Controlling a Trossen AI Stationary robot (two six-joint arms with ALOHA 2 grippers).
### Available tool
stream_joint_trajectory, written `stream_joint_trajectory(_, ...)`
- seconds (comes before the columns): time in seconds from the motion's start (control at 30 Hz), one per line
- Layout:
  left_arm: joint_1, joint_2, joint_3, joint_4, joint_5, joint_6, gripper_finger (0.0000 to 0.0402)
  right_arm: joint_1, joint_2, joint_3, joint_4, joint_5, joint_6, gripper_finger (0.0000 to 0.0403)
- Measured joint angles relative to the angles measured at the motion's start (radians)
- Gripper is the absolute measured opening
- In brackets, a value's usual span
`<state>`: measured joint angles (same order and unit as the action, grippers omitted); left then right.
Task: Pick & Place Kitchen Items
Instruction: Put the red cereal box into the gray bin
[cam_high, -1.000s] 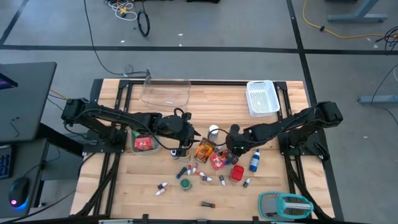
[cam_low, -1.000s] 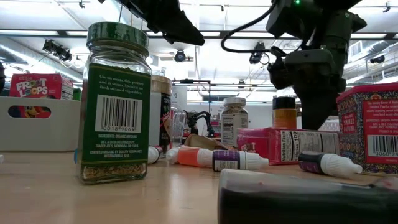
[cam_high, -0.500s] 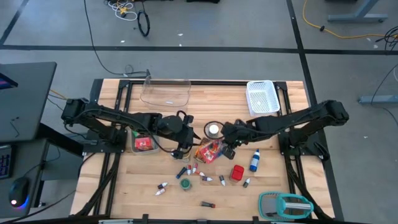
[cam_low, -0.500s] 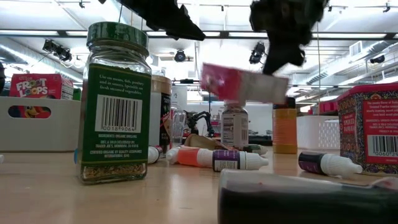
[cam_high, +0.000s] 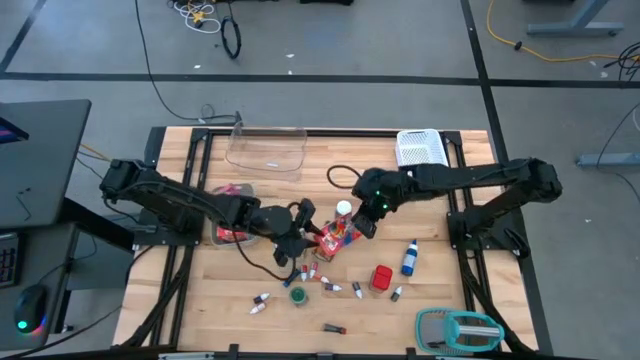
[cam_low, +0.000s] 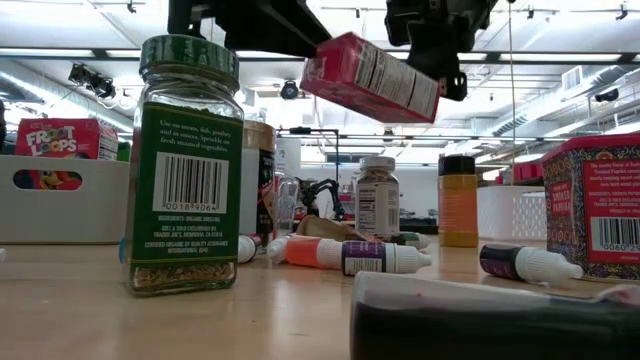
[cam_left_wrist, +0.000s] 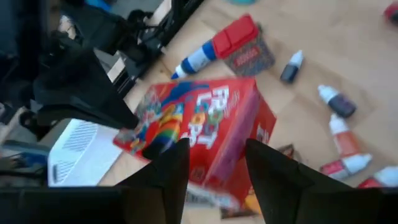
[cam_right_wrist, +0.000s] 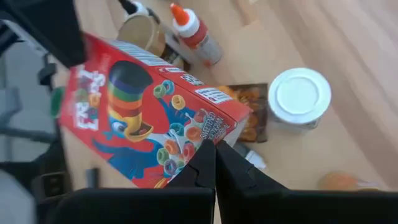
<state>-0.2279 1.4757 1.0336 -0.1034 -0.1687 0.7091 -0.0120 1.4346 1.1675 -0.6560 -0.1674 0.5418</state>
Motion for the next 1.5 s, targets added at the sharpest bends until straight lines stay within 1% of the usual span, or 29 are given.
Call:
stream_joint_trajectory(0.1, -0.01, -0.002, 0.0, 0.013, -0.053, 0.022, 0.0176, -0.021, 0.0, 0.0, 0.011, -0.036, 0.0, 0.0)
stream_joint_trajectory(0.17, -0.011, -0.002, 0.0, 0.018, -0.071, 0.021, 0.0179, -0.026, 0.0, -0.001, 0.021, -0.057, -0.001, 0.0)
stream_joint_trajectory(0.37, -0.013, -0.002, 0.0, 0.009, -0.031, 0.121, 0.0178, -0.027, 0.0, -0.002, 0.118, -0.146, 0.0, 0.0)
stream_joint_trajectory(0.43, -0.013, -0.002, 0.0, 0.015, -0.034, 0.133, 0.0169, -0.027, 0.0, -0.002, 0.118, -0.148, -0.001, 0.0)
stream_joint_trajectory(0.57, -0.013, -0.002, 0.0, 0.018, -0.04, 0.144, 0.0129, -0.033, 0.0, -0.002, 0.116, -0.151, -0.001, 0.0)
stream_joint_trajectory(0.73, -0.013, -0.002, 0.0, 0.032, -0.051, 0.139, 0.0054, -0.046, 0.0, -0.002, 0.114, -0.155, -0.006, 0.0)
stream_joint_trajectory(0.8, -0.013, -0.002, 0.0, 0.046, -0.057, 0.127, 0.0023, -0.051, 0.0, -0.002, 0.118, -0.136, -0.027, 0.0001)
stream_joint_trajectory(0.83, -0.012, -0.002, 0.0, 0.049, -0.063, 0.11, 0.0014, -0.053, 0.0, -0.002, 0.121, -0.116, -0.039, 0.0003)
stream_joint_trajectory(1.0, -0.009, -0.004, 0.0, 0.048, -0.094, -0.057, 0.001, -0.053, 0.0, 0.0, 0.133, 0.028, -0.099, 0.0032)
stream_joint_trajectory(1.07, -0.018, -0.009, 0.0, 0.032, -0.1, -0.133, 0.0006, -0.052, 0.0, 0.0, 0.134, 0.057, -0.134, 0.0048)
stream_joint_trajectory(1.2, -0.046, -0.026, 0.001, -0.034, -0.115, -0.275, 0.0006, -0.056, 0.0, 0.0, 0.142, 0.083, -0.214, 0.0082)
stream_joint_trajectory(1.27, -0.058, -0.03, 0.025, -0.076, -0.133, -0.357, 0.0006, -0.06, 0.0, 0.0, 0.157, 0.089, -0.251, 0.0099)
stream_joint_trajectory(1.3, -0.065, -0.041, 0.039, -0.122, -0.141, -0.408, 0.0006, -0.06, 0.0, 0.0, 0.167, 0.09, -0.265, 0.0107)
stream_joint_trajectory(1.33, -0.071, -0.05, 0.056, -0.17, -0.145, -0.464, 0.0006, -0.06, 0.0, 0.0, 0.18, 0.091, -0.276, 0.0115)
stream_joint_trajectory(1.4, -0.078, -0.066, 0.101, -0.207, -0.143, -0.581, 0.0006, -0.06, 0.0, 0.0, 0.199, 0.104, -0.289, 0.0129)
stream_joint_trajectory(1.5, -0.085, -0.103, 0.164, -0.32, -0.129, -0.805, 0.0006, -0.06, 0.0, 0.0, 0.223, 0.104, -0.293, 0.0144)
